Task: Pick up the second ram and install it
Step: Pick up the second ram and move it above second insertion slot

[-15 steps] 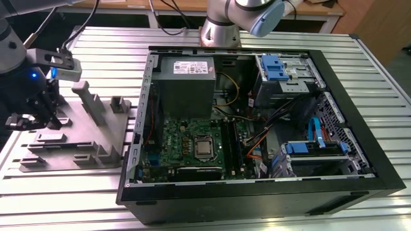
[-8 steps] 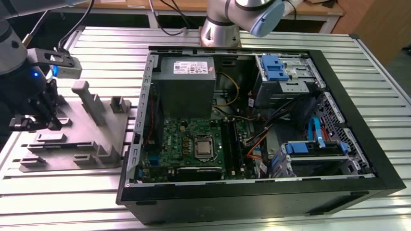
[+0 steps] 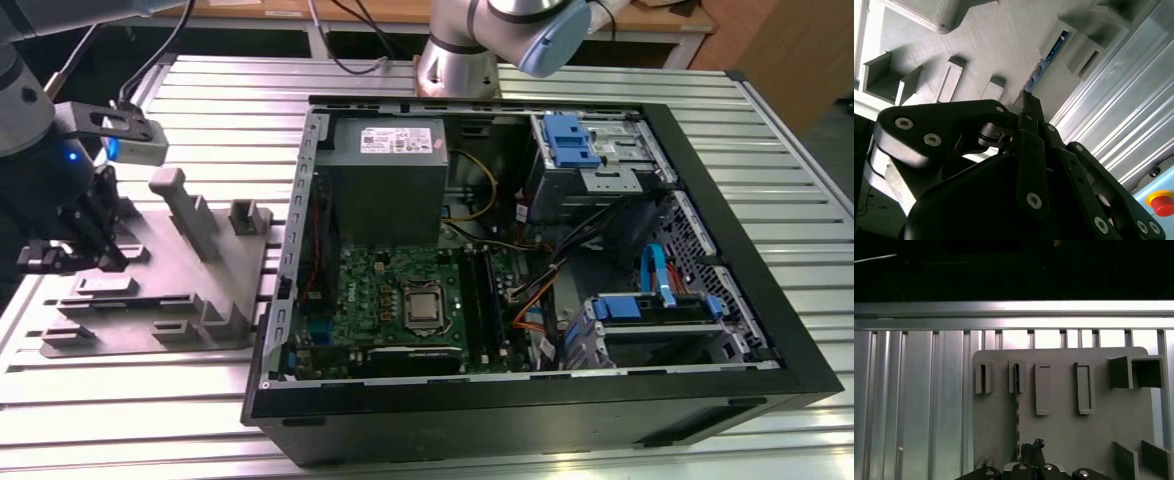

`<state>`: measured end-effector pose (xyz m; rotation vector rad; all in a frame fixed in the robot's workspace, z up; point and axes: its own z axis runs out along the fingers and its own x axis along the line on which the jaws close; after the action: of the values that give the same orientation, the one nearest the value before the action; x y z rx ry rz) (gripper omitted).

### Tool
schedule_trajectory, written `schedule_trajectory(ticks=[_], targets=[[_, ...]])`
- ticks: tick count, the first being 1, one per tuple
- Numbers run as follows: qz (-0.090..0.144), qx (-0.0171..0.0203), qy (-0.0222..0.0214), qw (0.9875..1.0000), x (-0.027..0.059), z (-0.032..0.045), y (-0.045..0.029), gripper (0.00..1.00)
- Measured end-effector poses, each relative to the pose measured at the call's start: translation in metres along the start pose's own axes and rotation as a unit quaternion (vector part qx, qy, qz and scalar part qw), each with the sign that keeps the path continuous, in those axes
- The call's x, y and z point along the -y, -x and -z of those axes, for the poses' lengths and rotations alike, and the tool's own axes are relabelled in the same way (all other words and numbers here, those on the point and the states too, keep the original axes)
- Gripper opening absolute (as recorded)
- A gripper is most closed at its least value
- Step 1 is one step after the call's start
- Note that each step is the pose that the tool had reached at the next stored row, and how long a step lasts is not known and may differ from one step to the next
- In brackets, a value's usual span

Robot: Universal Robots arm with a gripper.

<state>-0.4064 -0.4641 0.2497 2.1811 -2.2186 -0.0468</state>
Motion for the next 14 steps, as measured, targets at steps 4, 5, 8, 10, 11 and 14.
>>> schedule_trajectory(ticks=[4, 5, 8, 10, 11, 14], targets=[[0.0, 0.0002, 0.0, 1.0, -0.0014, -0.0059, -0.0029, 0.1], [0.0, 0.0003, 0.0, 1.0, -0.0016, -0.0073, -0.0037, 0.1], [0.0, 0.0014, 0.0, 1.0, -0.0024, -0.0112, -0.007, 0.1], [0.0, 0.002, 0.0, 1.0, -0.0028, -0.0131, -0.0094, 0.1], [0.0, 0.0024, 0.0001, 1.0, -0.003, -0.0138, -0.0104, 0.1], [0.0, 0.0055, 0.0001, 1.0, -0.0035, -0.0169, -0.0124, 0.1]])
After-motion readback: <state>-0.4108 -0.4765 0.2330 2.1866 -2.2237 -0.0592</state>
